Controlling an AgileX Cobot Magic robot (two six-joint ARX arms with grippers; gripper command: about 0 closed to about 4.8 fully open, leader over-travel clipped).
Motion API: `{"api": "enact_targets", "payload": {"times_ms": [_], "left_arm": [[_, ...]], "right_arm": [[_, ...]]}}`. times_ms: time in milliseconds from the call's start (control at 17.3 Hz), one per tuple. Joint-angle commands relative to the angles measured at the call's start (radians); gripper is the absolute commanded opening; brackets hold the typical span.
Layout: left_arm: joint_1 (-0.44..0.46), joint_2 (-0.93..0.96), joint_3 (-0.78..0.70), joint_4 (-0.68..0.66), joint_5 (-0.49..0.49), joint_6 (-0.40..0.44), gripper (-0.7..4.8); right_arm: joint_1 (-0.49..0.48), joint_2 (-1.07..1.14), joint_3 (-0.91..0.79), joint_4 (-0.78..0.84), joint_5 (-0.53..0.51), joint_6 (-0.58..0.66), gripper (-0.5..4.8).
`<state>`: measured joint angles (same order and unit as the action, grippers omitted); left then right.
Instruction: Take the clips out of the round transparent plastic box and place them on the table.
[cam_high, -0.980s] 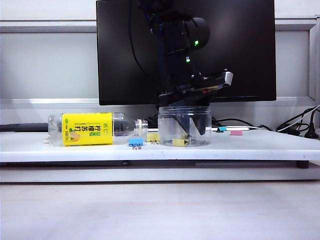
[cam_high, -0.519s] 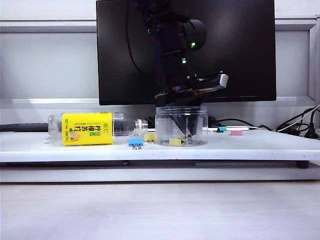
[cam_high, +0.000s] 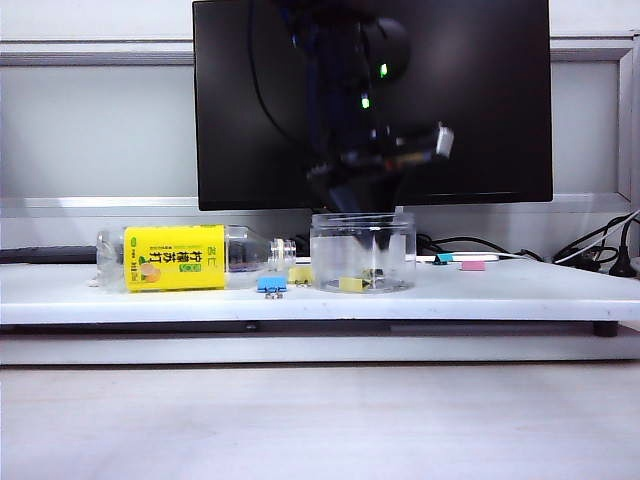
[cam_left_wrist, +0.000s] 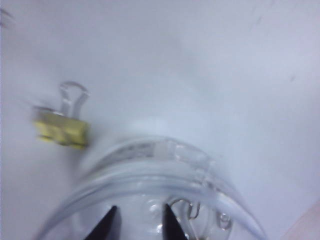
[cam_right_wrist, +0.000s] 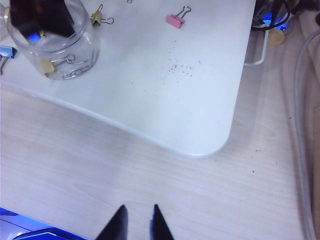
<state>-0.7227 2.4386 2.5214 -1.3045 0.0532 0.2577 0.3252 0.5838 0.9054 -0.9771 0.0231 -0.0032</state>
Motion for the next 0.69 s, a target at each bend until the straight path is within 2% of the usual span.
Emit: {"api": "enact_targets", "payload": {"times_ms": [58, 231, 692], "left_arm": [[0.002, -0.011, 0.040, -0.069, -0.001, -0.003, 1.21], [0.001, -0.010, 0.040, -0.120, -0.008, -0.004, 1.21], [-0.008, -0.006, 0.040, -0.131, -0.006, -0.011, 1.21]], "right_arm": [[0.001, -0.001, 0.002, 0.018, -0.005, 0.003, 0.71], [0.001, -0.001, 0.002, 0.025, -0.027, 0.003, 0.71], [0.001, -0.002, 0.002, 0.032, -0.045, 0.003, 0.71]]}}
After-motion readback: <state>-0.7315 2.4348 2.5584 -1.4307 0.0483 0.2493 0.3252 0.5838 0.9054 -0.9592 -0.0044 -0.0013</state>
